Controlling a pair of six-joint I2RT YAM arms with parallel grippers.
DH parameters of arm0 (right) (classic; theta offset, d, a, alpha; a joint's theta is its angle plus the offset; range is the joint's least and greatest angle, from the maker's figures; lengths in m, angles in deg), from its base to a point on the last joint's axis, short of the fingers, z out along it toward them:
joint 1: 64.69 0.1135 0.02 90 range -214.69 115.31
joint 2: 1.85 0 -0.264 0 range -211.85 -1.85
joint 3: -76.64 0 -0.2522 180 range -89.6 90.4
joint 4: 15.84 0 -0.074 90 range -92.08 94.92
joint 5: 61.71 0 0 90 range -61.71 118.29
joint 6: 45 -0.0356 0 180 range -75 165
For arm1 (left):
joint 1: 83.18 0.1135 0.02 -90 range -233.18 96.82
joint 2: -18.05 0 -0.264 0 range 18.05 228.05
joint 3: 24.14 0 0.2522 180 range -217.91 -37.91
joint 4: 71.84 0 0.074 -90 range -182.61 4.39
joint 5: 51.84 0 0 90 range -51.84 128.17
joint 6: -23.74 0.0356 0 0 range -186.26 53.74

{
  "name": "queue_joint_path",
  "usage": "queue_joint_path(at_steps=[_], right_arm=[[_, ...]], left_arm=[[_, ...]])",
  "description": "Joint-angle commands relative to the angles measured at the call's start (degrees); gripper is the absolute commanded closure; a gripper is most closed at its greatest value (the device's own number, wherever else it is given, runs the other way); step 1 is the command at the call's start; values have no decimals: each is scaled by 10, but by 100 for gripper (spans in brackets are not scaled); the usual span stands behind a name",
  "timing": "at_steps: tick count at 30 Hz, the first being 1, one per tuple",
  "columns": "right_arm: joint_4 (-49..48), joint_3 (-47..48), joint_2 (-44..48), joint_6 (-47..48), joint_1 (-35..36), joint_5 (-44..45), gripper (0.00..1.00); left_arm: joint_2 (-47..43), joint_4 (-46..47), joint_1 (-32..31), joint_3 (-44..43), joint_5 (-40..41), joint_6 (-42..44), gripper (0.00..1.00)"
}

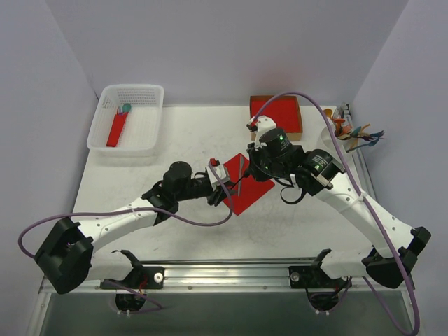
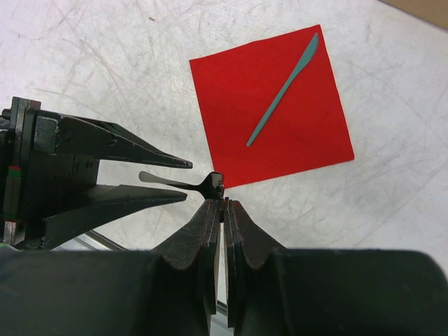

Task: Place the utensils on the paper napkin and roll it up
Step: Place the utensils on the napkin.

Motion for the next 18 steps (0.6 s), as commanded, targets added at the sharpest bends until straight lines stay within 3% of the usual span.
queue_joint_path(at_steps=[1,11,16,18], right_arm=[[-8,9,1,4,3,10,100],[-12,-6,3,10,5,8,100],[-18,-13,3,13,5,8,100],[-21,-14,3,14,5,7,98]], left_arm=[[10,0,-3,-36,-24,8,61],[23,-3,-3,-51,-32,4,70],[18,0,-1,-46,-32,6,97],[17,1,-1,-44,-34,3,98]])
